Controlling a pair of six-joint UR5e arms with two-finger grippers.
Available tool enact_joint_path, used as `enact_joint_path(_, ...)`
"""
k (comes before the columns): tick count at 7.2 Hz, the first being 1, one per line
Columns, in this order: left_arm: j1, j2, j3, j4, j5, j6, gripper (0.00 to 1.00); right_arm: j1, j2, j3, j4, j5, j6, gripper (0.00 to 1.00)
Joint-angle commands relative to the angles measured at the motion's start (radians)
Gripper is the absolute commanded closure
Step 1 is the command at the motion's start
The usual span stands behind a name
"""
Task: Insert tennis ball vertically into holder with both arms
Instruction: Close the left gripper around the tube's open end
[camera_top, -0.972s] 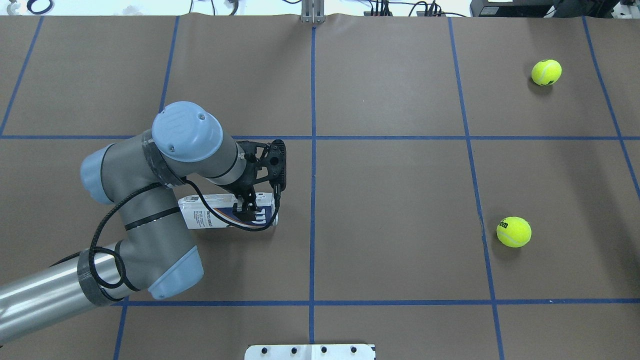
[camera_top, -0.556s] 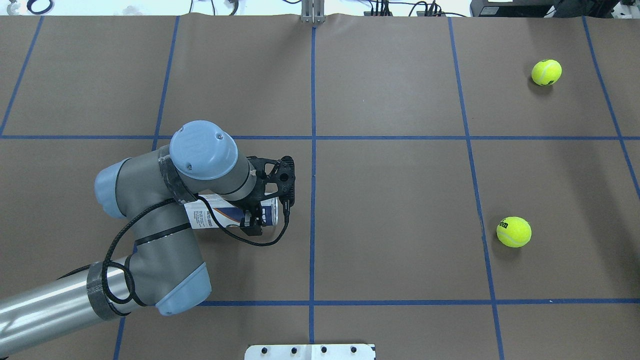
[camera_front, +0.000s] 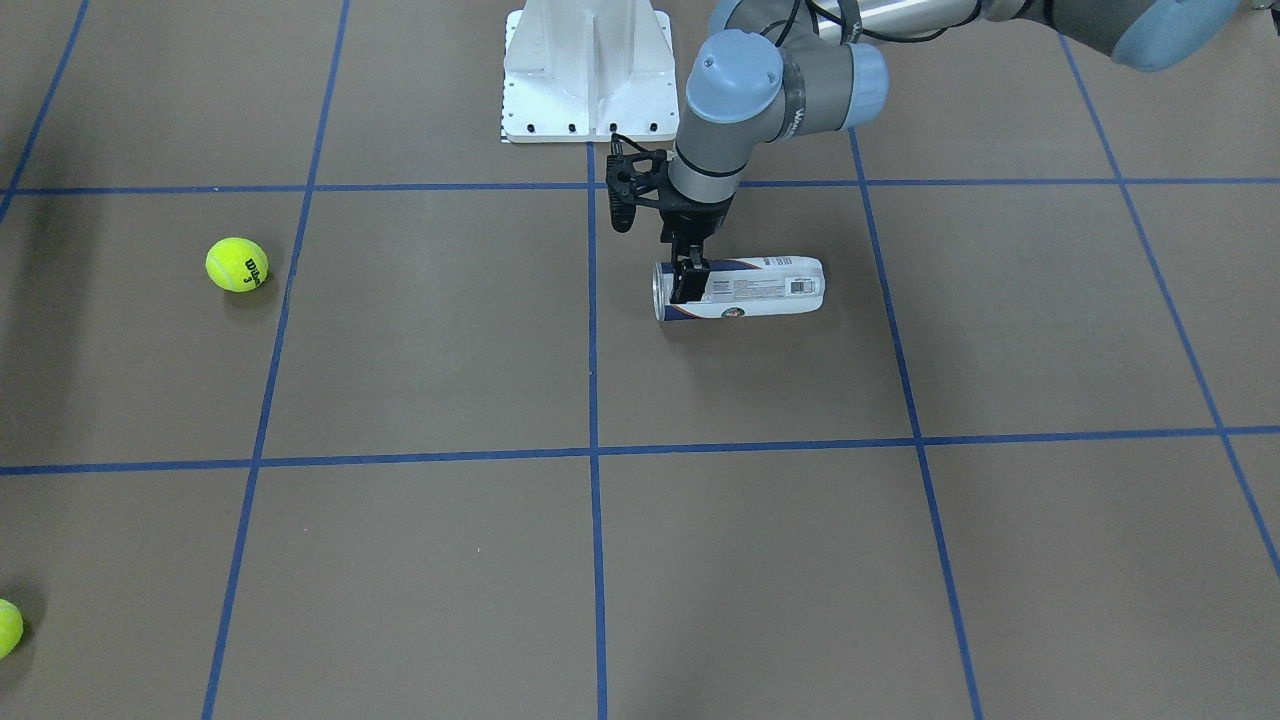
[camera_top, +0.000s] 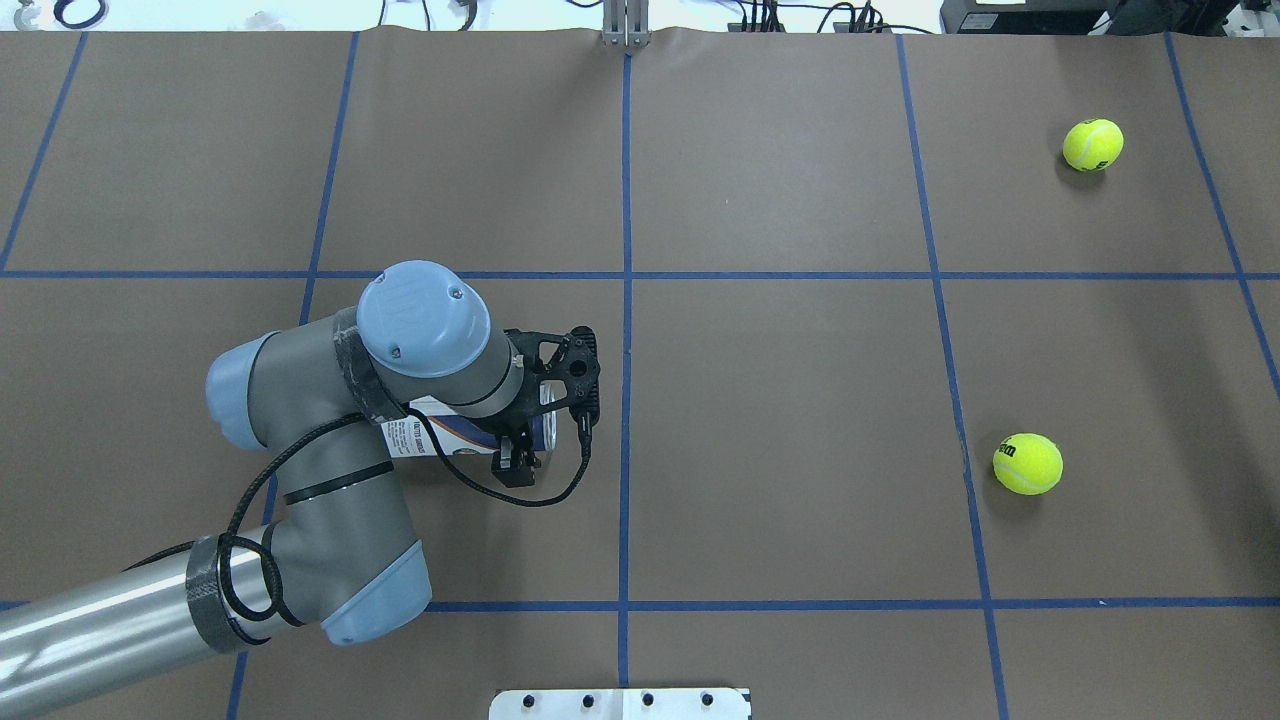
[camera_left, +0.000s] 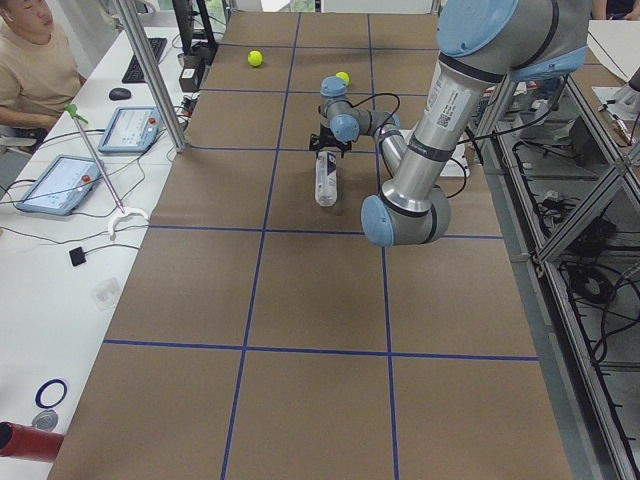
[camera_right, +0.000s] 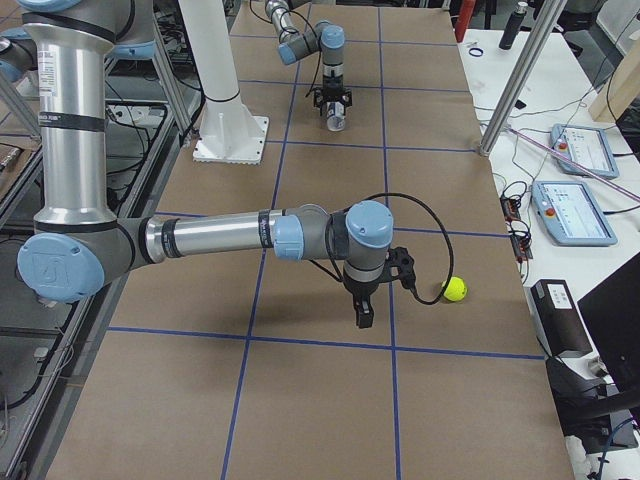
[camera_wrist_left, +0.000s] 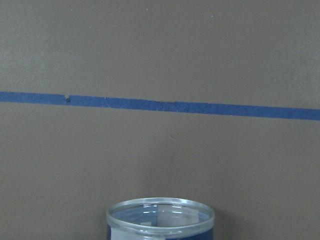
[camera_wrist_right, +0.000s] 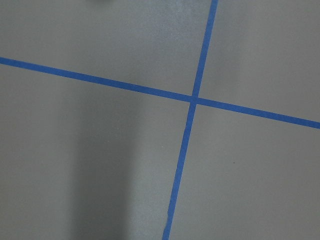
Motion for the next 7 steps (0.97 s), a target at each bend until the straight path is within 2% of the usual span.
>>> enact_joint_path(1, 0.018, -0.009, 0.027, -0.002, 0.016, -0.015, 0.01, 0.000, 0.001, -0.002, 0.000, 0.000, 0.005, 0.00)
enact_joint_path(4, 0.033, -0.040, 0.074, -0.006, 0.018, -0.024, 0.01, 0.000, 0.001, -0.005, 0.000, 0.000, 0.007, 0.00)
enact_joint_path(7, 0.035, -0.034, 0.076, -0.008, 0.024, -0.009, 0.03, 0.000, 0.001, -0.005, 0.000, 0.000, 0.007, 0.00)
